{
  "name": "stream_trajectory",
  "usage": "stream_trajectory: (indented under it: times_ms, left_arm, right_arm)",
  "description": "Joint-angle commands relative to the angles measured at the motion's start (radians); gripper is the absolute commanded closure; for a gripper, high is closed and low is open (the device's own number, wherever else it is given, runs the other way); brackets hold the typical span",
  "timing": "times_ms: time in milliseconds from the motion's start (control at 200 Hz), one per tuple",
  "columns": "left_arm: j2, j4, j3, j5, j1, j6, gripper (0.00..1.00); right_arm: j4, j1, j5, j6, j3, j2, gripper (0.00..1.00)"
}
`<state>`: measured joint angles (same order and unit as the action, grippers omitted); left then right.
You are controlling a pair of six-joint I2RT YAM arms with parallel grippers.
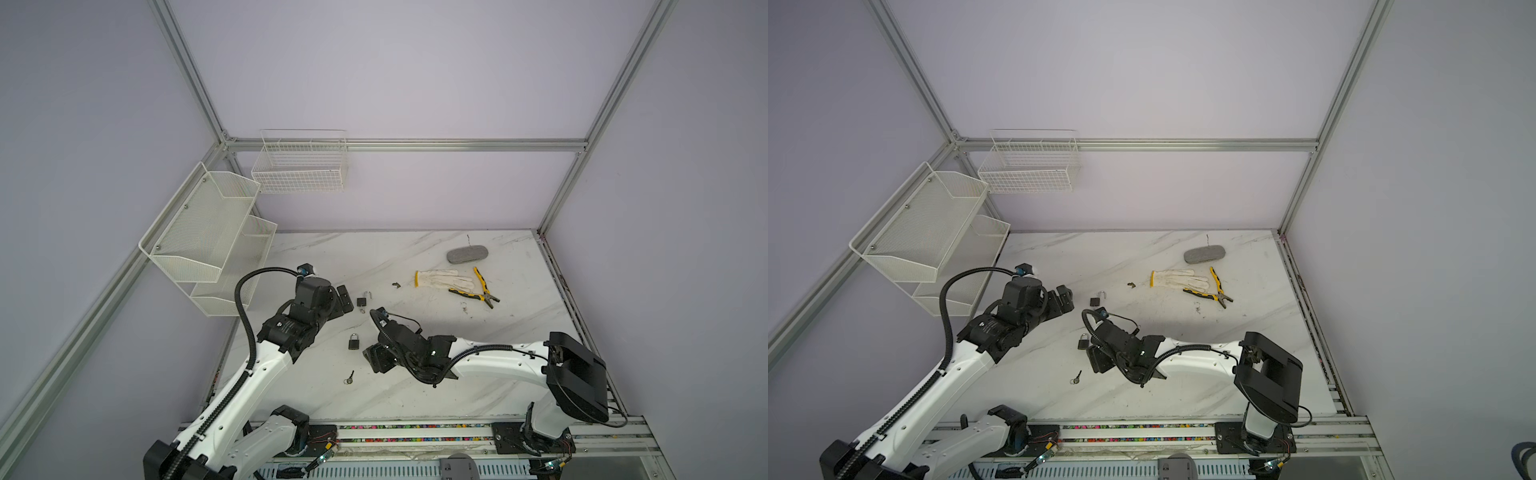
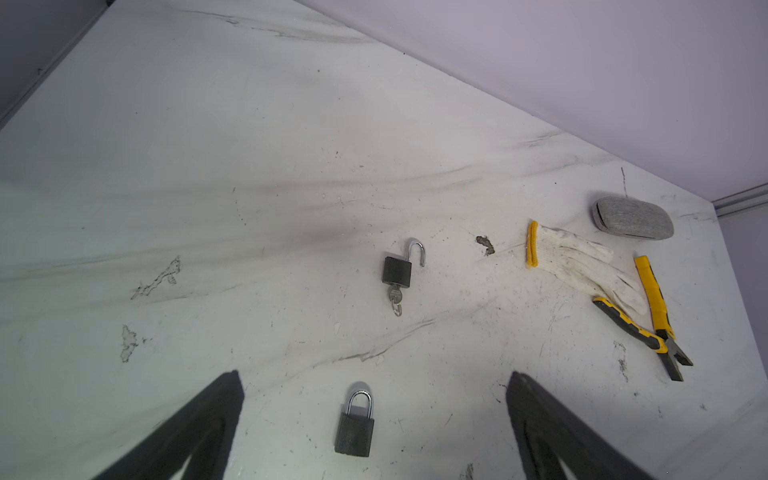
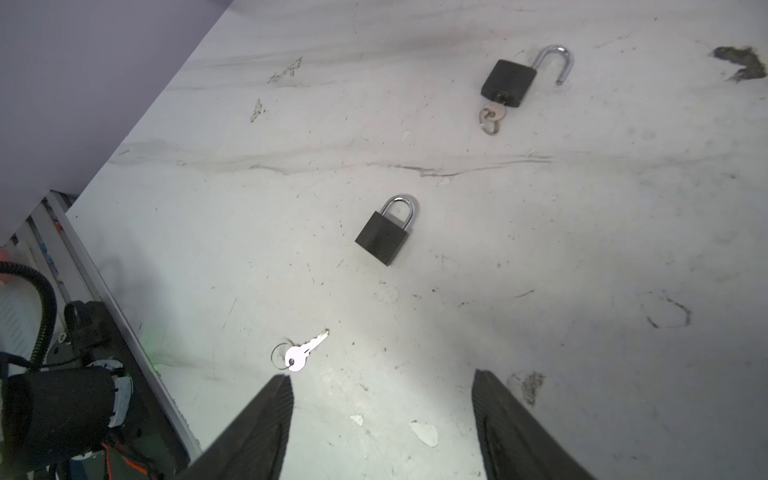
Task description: Unlock with the key
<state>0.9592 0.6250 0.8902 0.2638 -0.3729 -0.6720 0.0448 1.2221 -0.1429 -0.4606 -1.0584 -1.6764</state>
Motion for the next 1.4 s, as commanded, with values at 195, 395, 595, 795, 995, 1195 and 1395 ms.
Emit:
stream_trajectory:
  times_ms: [195,395,595,795,995,1195,1395]
  left_arm:
    - [-0.215,0.125,-0.115,0.063,0.011,-0.097,0.00]
    - [-0.274,0.182,-0.113,0.095,0.011,-0.137,0.00]
    - [-0.316,0.213,-0.121,0.135,0.011,-0.167,0.00]
    - [-0.334,0.229,-0.123,0.160,0.011,-0.181,0.00]
    - [-0.339,0.234,-0.125,0.163,0.011,-0.195,0.00]
    - [-0.340,0.233,-0.132,0.166,0.011,-0.198,0.00]
    - [-0.328,0.218,-0.135,0.154,0.012,-0.208,0.00]
  right_arm:
    - [-0.050,0.104,-0.110,-0.014,-0.106,-0.150,0.29]
    - [-0.049,0.137,-0.124,0.012,-0.155,-0.231,0.29]
    - [-0.025,0.157,-0.151,0.029,-0.208,-0.312,0.28]
    - [0.015,0.168,-0.189,0.039,-0.256,-0.360,0.28]
    - [0.053,0.175,-0.214,0.053,-0.285,-0.401,0.27]
    - [0.073,0.180,-0.212,0.066,-0.286,-0.414,0.27]
    - [0.114,0.180,-0.227,0.040,-0.262,-0.391,0.26]
